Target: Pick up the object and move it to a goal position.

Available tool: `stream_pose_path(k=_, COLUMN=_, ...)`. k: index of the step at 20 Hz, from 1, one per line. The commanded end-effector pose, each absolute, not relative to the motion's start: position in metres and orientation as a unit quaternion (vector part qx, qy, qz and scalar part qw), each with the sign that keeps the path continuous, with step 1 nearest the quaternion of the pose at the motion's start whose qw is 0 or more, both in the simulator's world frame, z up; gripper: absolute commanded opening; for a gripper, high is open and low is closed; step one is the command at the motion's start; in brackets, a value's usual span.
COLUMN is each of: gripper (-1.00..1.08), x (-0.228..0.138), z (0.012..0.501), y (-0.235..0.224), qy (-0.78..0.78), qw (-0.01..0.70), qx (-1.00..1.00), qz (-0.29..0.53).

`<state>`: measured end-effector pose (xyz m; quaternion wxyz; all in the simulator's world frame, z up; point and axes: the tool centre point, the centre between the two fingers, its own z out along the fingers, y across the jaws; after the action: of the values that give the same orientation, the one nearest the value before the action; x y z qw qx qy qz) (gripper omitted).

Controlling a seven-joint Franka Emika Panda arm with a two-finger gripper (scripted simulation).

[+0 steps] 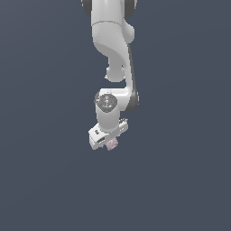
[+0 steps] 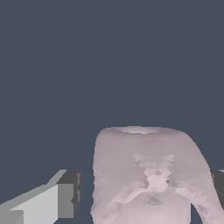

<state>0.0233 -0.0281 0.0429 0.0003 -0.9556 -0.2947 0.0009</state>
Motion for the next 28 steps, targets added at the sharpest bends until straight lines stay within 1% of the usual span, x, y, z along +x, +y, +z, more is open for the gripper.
stream_pose_path(k=1, gripper=1.0, x=0.025, z=0.04, y=-0.028, qy=-0.295, qw=0.0, qx=-0.955, qz=0.0)
stream_pose_path(k=2, gripper=1.0, x=0.025, z=0.04, y=-0.028, qy=-0.295, qw=0.0, qx=-0.955, qz=0.0)
stream_pose_path(k=3, gripper=-1.0, x=0.025, z=0.04, y=-0.028, qy=-0.295, qw=0.0, qx=-0.955, qz=0.0)
stream_pose_path(k=17, gripper=-1.0, x=0.027, z=0.04, y=-0.031, qy=-0.295, qw=0.0, qx=-0.956, qz=0.0)
stream_pose_path(k=28, gripper=-1.0, x=0.055, z=0.041, y=-0.067, qy=-0.295, qw=0.0, qx=-0.956, qz=0.0)
